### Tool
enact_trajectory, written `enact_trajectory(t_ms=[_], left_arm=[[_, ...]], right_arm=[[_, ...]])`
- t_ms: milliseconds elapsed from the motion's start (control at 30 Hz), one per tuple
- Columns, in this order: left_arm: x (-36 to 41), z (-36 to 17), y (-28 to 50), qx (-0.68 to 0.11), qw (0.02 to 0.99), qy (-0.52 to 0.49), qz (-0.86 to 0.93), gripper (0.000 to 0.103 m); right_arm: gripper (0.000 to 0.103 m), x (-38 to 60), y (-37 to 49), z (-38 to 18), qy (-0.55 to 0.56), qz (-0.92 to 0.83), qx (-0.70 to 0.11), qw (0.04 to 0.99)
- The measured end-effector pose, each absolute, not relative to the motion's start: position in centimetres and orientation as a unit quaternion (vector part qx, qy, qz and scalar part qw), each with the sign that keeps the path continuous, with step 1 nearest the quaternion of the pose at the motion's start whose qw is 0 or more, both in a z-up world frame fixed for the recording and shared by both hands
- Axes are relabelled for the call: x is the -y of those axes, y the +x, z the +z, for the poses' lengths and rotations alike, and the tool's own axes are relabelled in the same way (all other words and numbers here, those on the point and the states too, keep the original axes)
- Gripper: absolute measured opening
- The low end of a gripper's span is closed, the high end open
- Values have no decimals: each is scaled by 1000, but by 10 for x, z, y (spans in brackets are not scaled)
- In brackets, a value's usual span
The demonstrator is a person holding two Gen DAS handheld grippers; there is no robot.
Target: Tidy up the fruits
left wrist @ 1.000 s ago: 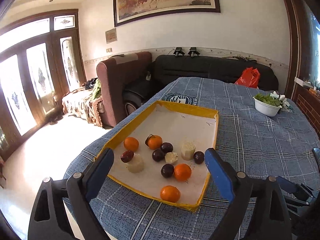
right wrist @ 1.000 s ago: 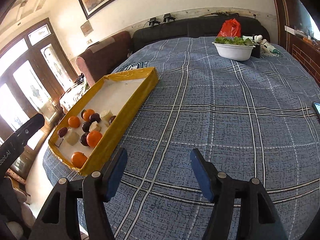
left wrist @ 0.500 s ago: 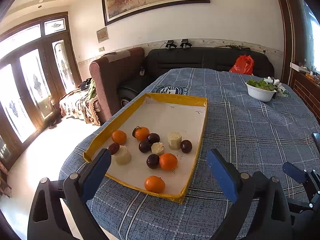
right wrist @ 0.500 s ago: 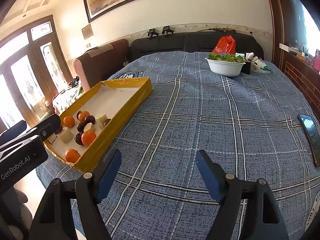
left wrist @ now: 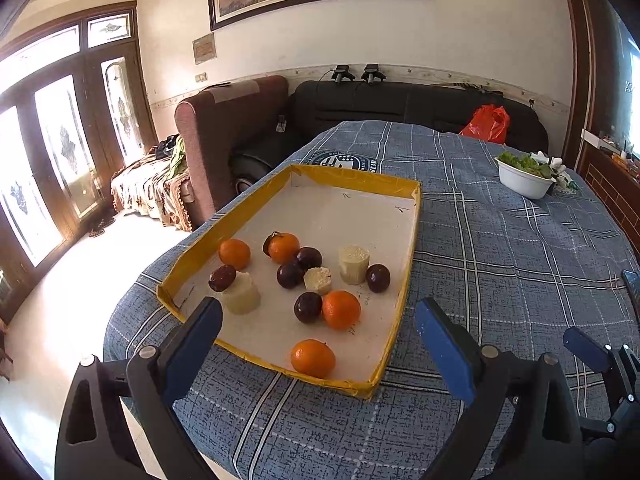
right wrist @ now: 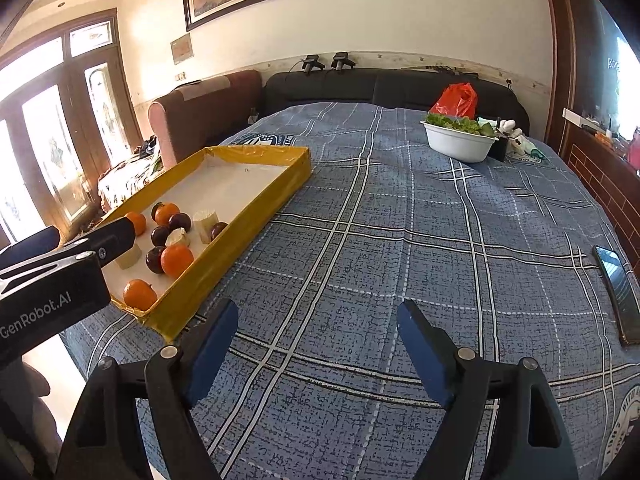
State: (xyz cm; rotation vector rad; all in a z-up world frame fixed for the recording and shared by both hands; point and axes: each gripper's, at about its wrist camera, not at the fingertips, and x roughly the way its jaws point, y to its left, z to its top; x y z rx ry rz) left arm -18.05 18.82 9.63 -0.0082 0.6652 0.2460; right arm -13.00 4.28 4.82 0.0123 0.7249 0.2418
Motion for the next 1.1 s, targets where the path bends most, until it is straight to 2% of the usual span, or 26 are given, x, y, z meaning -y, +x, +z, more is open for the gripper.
enact_trajectory(t_ms=[533, 1100], left_arm=[[-191, 106, -195, -313, 943, -15, 116, 97], [-172, 134, -251, -272, 959, -12, 80, 97]], right_arm=[[89, -49, -139, 53, -5, 114, -349, 930], [93, -57, -187, 68, -17, 112, -345, 932]])
